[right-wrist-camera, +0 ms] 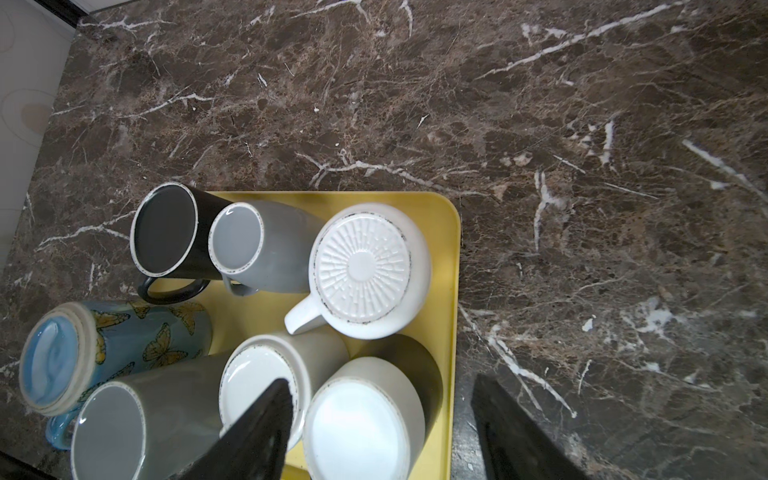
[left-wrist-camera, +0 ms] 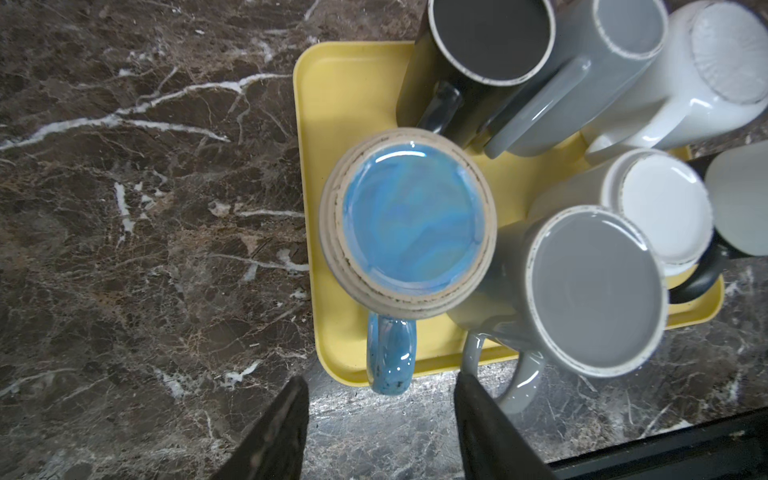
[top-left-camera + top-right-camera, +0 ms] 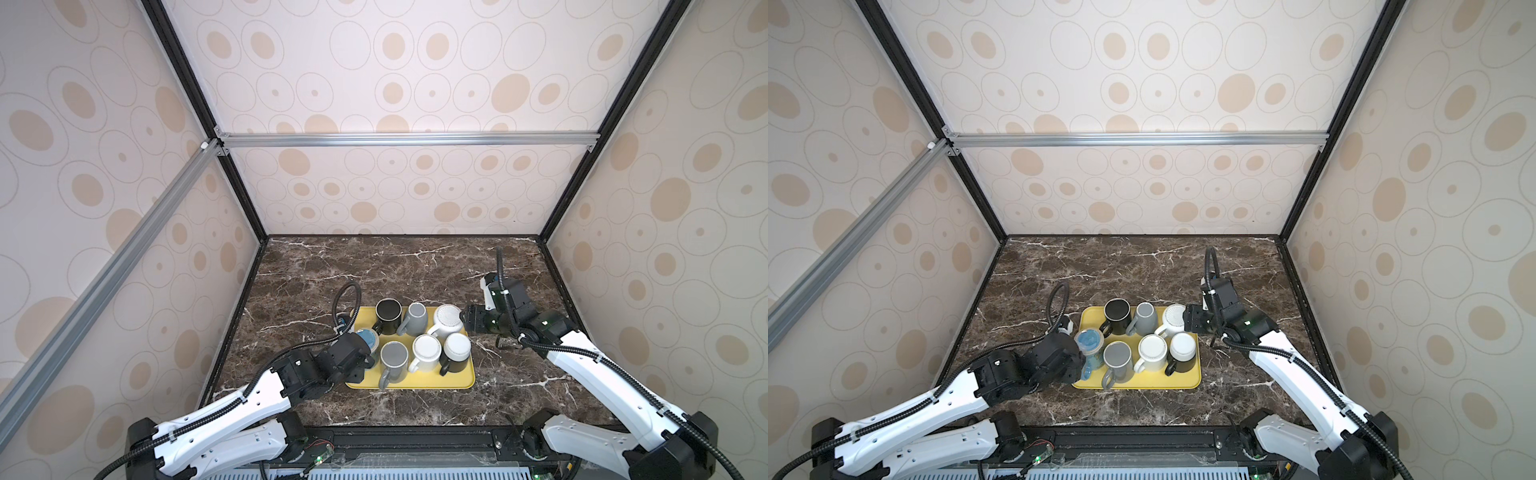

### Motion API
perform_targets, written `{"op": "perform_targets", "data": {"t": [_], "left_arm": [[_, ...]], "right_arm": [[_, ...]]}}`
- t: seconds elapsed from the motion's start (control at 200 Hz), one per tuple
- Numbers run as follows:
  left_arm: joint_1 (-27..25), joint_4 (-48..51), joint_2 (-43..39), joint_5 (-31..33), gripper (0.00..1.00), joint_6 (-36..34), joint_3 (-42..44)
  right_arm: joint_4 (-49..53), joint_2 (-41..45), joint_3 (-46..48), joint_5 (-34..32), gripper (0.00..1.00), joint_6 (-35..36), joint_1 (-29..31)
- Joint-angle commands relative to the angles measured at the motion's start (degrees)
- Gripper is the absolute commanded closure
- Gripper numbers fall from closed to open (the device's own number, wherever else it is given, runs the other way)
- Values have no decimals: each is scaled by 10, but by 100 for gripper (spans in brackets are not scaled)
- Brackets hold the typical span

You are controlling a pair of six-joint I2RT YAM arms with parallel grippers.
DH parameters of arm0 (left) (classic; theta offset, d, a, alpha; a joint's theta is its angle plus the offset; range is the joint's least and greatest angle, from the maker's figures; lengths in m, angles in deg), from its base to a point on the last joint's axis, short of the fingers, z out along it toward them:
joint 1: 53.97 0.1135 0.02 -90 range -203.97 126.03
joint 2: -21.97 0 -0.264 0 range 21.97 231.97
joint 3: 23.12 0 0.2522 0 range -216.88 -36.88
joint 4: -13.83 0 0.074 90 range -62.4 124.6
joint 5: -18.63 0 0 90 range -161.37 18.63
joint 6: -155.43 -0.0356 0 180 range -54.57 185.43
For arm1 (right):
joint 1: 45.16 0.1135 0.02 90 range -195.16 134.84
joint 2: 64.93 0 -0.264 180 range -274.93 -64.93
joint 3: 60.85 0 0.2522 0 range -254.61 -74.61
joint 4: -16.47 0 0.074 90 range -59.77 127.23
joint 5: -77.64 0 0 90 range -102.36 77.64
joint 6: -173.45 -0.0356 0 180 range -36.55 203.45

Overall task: Turn the mug right side up
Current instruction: 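Reach the left gripper to the blue butterfly mug while the right approaches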

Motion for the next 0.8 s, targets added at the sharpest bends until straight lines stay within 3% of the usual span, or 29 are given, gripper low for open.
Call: {"op": "perform_targets", "data": {"t": [0.0, 0.795], "left_arm": [[-8, -20, -3, 13, 46, 15, 12], [-9, -87, 83, -7, 56, 3, 50]], "right_arm": [[1, 11, 14, 3, 28, -8, 4], [-27, 10, 51, 0, 28, -11, 4]]}}
